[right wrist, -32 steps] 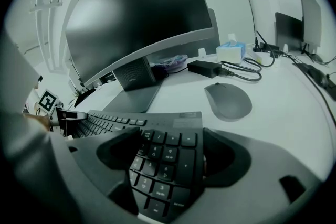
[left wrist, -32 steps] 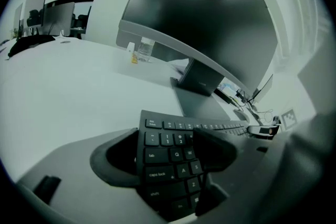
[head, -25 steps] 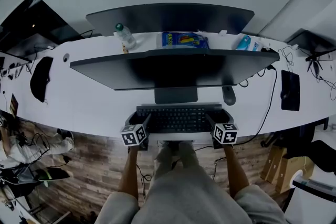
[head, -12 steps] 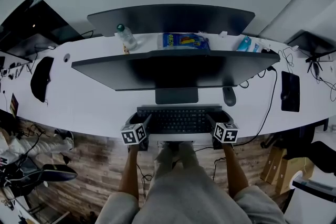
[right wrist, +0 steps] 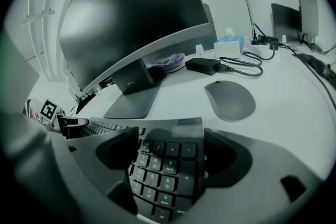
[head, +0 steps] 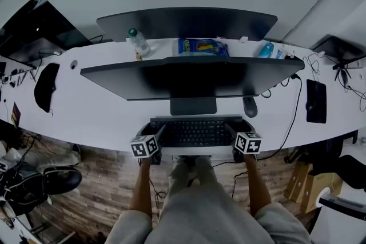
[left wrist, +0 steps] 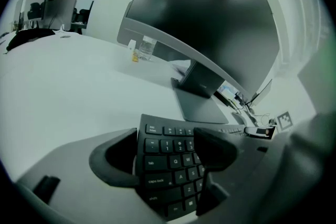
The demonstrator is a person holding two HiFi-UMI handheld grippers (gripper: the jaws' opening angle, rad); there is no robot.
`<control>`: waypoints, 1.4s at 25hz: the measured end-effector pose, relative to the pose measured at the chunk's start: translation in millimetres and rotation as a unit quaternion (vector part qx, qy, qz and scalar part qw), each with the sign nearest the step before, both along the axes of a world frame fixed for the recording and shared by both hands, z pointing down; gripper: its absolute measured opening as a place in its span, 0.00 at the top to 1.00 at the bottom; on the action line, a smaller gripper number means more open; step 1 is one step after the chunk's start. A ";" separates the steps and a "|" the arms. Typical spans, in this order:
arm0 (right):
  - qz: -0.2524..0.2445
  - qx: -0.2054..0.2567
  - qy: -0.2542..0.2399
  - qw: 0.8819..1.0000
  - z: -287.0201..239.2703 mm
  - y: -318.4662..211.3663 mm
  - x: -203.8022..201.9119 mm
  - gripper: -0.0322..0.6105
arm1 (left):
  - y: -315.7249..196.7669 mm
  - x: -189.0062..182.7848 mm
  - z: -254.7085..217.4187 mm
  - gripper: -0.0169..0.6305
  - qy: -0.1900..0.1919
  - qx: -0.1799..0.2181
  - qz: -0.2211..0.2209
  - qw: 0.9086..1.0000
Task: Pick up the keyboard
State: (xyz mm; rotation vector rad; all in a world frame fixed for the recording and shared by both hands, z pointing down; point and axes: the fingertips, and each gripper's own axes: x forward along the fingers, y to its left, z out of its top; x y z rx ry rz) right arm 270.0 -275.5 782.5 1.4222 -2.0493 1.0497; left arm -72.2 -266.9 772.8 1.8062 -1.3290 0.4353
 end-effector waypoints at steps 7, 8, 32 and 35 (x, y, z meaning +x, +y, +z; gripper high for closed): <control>-0.008 0.002 0.008 1.000 2.6 -2.9 -1.7 0.36 | -5.6 1.6 4.0 0.49 -0.005 -0.001 0.019 1.000; -0.007 0.001 0.010 1.000 2.9 -3.2 -1.5 0.36 | -6.1 1.6 4.0 0.49 -0.006 -0.001 0.018 1.000; -0.005 0.064 0.017 0.998 -47.8 -4.9 -7.7 0.39 | -3.1 -5.7 -45.9 0.49 -0.024 0.049 0.000 0.999; -0.003 0.082 0.016 0.996 -67.6 -5.0 -7.8 0.39 | -4.0 -6.3 -66.4 0.49 -0.026 0.067 0.002 0.997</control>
